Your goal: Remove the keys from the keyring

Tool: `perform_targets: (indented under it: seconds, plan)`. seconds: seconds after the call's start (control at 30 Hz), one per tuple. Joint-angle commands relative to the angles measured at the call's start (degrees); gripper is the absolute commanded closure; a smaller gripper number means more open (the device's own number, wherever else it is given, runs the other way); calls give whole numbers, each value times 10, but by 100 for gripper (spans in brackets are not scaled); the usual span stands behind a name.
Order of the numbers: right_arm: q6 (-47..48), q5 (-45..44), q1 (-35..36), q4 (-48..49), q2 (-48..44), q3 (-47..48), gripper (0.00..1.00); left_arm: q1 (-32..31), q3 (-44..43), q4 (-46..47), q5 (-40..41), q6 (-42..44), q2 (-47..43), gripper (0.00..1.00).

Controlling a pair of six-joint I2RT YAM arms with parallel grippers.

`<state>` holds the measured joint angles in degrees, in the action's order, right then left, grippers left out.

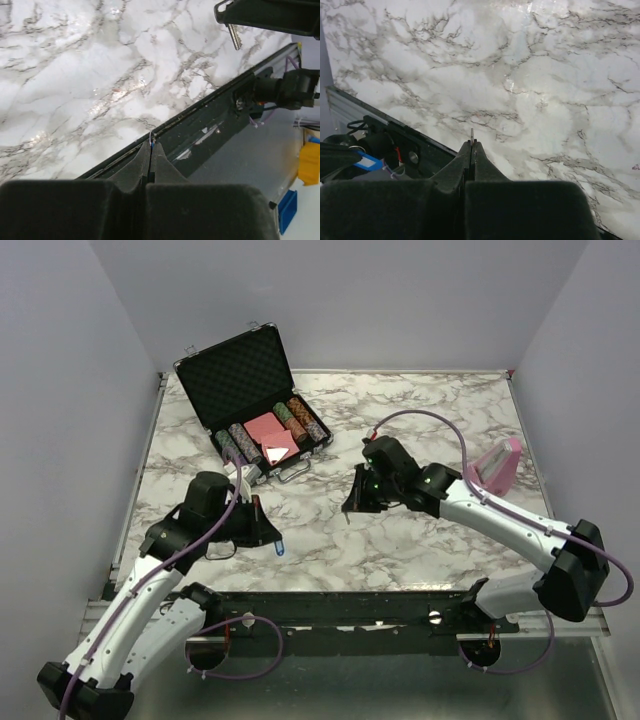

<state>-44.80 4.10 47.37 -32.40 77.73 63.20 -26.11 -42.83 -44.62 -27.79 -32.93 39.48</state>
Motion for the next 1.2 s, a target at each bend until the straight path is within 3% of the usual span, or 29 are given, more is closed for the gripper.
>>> perform_targets:
  seconds: [0.0, 0.37, 0.5, 0.53, 0.6, 0.67, 0.9, 1.17]
  plan:
    - [4, -39, -12, 1, 26, -2, 99, -1, 5, -5, 70, 8, -18, 100]
    - [61, -74, -51, -6, 134, 59, 97, -1, 26, -23, 126, 14, -100, 100]
    - [59, -62, -52, -11, 153, 75, 64, -1, 28, -21, 122, 17, -109, 100]
    - [59, -57, -52, -6, 153, 72, 50, -1, 29, -20, 121, 17, -109, 100]
    - [56, -47, -52, 1, 149, 69, 31, -1, 30, -20, 122, 17, -110, 100]
    - [54, -45, -53, 1, 147, 67, 21, -1, 31, -20, 123, 16, -107, 100]
    - [40, -71, -52, 29, 124, 16, 14, -1, 30, -20, 121, 15, -96, 100]
    - [17, -174, -52, 205, 52, -172, 14, -2, 31, -20, 140, 9, -100, 100]
